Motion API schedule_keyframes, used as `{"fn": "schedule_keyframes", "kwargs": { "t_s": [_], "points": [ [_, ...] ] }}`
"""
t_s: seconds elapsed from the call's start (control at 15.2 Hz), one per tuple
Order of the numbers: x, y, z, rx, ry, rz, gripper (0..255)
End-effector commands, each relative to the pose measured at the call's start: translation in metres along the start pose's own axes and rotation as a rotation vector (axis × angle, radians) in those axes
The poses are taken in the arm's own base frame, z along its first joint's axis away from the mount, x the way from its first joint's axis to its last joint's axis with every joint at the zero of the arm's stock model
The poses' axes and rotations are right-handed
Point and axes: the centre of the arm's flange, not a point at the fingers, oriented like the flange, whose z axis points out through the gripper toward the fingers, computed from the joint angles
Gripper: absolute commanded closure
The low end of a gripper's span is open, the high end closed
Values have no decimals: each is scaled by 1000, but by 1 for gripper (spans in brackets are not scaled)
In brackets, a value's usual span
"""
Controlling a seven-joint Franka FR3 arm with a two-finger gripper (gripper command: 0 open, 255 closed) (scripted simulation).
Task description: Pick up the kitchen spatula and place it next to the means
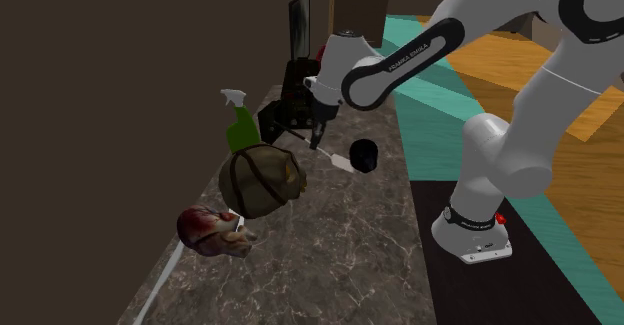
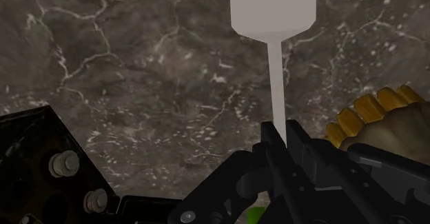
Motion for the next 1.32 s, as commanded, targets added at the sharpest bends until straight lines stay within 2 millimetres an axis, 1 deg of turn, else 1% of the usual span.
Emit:
{"fn": "schedule_keyframes", "kwargs": {
  "t_s": [0.0,0.59,0.66,1.25],
  "points": [
    [3,0,-12,0,0,0,255],
    [14,0,-58,0,0,0,255],
    [15,0,-60,0,0,0,255],
    [35,-117,-55,0,0,0,255]
  ]
}}
